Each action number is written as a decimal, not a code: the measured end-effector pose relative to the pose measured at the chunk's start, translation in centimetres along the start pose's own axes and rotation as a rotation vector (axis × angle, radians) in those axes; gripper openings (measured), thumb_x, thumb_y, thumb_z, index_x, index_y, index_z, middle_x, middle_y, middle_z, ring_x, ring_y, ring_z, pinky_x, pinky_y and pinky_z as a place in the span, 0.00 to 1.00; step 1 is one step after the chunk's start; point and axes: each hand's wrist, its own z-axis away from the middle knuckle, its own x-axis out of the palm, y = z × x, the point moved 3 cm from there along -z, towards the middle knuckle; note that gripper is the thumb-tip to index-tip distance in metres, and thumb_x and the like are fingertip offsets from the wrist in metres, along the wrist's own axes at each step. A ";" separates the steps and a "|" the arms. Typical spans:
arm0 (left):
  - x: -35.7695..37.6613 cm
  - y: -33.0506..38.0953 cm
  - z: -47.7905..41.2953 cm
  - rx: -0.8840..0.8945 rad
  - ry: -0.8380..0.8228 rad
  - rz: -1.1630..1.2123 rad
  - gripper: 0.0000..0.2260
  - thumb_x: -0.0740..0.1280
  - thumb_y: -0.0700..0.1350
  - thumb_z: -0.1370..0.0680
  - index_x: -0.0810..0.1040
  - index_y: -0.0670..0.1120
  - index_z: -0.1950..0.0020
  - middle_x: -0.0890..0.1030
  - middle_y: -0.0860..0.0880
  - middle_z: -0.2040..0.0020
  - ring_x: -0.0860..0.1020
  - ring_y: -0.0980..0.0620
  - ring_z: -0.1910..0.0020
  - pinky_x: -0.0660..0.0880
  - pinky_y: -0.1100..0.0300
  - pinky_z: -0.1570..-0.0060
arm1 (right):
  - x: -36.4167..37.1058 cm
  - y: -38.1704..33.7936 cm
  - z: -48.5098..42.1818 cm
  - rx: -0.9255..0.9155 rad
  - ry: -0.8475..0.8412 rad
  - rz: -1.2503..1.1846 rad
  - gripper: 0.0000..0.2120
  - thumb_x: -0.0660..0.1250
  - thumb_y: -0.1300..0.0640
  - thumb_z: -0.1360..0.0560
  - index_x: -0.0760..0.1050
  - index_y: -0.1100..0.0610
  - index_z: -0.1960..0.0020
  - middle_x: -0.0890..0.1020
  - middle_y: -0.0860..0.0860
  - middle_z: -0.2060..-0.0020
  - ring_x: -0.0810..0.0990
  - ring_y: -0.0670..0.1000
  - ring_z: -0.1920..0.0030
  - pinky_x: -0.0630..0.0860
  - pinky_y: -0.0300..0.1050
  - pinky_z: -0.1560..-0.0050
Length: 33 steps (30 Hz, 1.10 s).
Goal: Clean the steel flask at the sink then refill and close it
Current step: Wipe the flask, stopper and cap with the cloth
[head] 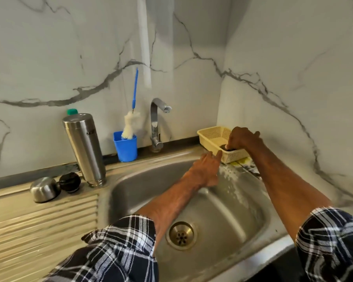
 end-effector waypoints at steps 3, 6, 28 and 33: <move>0.4 0.1 -0.4 0.006 -0.029 -0.006 0.42 0.68 0.38 0.22 0.44 0.44 0.16 0.52 0.36 0.18 0.52 0.37 0.19 0.59 0.39 0.23 | 1.5 0.0 -1.1 -0.054 -0.037 0.076 0.30 0.73 0.43 0.27 0.71 0.56 0.32 0.76 0.55 0.36 0.72 0.57 0.32 0.56 0.62 0.29; 0.8 0.5 -0.7 0.037 -0.075 -0.030 0.41 0.68 0.37 0.22 0.46 0.45 0.16 0.48 0.39 0.17 0.49 0.38 0.18 0.59 0.36 0.23 | 2.2 0.1 -1.8 -0.042 0.072 0.016 0.27 0.75 0.44 0.29 0.72 0.57 0.38 0.78 0.54 0.41 0.76 0.58 0.37 0.57 0.61 0.30; -11.2 -6.2 10.5 -0.169 0.600 0.792 0.24 0.67 0.59 0.19 0.72 0.48 0.27 0.77 0.53 0.35 0.77 0.57 0.41 0.75 0.63 0.40 | -6.8 -6.2 12.2 -0.596 0.347 -1.095 0.12 0.70 0.70 0.26 0.87 0.57 0.52 0.87 0.49 0.56 0.86 0.48 0.58 0.81 0.37 0.51; -10.8 -9.0 16.1 -0.220 0.320 0.951 0.21 0.66 0.62 0.20 0.74 0.54 0.31 0.81 0.49 0.38 0.80 0.53 0.40 0.77 0.53 0.35 | -3.3 -10.8 17.7 -0.672 0.077 -1.311 0.15 0.67 0.75 0.27 0.86 0.58 0.52 0.88 0.53 0.56 0.86 0.51 0.54 0.82 0.43 0.49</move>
